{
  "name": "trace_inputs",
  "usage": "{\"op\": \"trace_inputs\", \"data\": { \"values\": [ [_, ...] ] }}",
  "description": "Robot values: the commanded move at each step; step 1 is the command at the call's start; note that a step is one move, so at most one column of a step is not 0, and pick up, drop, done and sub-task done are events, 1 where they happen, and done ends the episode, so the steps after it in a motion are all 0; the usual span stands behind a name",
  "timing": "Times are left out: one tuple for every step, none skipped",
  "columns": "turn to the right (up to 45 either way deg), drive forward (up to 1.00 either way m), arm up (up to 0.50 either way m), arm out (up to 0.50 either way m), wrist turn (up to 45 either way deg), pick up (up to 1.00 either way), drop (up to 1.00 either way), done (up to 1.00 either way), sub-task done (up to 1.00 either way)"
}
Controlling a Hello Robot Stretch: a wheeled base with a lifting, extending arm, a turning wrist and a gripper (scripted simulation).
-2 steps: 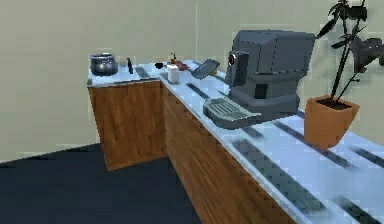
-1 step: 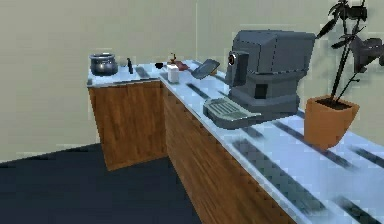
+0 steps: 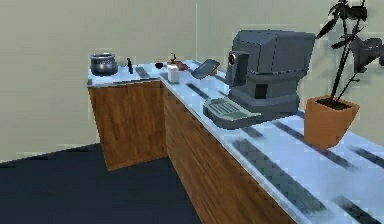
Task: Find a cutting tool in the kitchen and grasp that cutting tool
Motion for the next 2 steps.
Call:
{"op": "trace_inputs", "data": {
  "values": [
    [0.0,0.00,0.10,0.00,0.0,0.00,0.00,0.00,0.00],
    [0.0,0.00,0.00,0.00,0.0,0.00,0.00,1.00,0.00]
  ]
}}
